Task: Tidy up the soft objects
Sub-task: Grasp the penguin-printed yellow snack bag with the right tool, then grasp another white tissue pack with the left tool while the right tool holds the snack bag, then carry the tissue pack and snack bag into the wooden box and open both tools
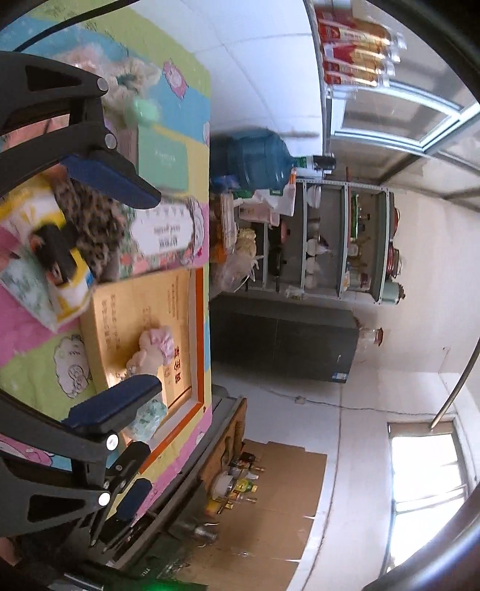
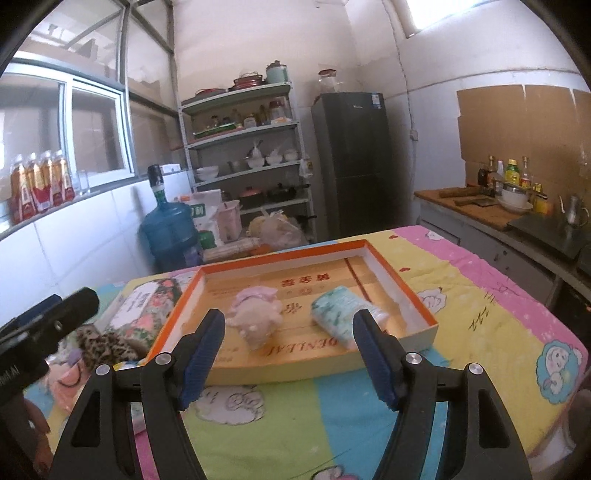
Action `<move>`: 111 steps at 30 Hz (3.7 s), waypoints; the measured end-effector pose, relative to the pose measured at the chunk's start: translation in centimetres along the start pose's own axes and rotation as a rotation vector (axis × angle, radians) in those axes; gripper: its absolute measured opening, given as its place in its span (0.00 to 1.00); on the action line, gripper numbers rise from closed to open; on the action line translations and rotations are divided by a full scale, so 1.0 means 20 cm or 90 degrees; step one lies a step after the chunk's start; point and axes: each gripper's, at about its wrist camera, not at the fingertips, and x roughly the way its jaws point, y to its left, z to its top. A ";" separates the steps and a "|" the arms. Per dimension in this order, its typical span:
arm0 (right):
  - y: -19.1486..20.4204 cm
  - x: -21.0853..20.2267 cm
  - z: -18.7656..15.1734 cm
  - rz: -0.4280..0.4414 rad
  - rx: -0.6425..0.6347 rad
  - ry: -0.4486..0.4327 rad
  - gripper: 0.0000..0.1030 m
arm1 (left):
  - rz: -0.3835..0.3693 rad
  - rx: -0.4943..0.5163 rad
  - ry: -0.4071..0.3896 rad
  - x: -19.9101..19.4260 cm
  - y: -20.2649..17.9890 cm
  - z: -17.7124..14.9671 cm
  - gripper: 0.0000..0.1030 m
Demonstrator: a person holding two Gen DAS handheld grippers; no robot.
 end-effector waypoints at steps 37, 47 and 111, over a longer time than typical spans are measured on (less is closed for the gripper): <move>0.79 0.09 -0.29 0.206 -0.481 0.085 0.72 | 0.108 -0.111 0.002 -0.40 0.79 -0.30 0.89; 0.83 0.28 -0.30 0.323 -0.753 0.144 0.71 | 0.108 -0.127 0.028 -0.29 0.79 -0.33 0.89; 0.19 -0.12 -0.23 0.172 -0.168 0.052 0.53 | -0.134 0.043 0.241 0.24 0.09 -0.43 0.51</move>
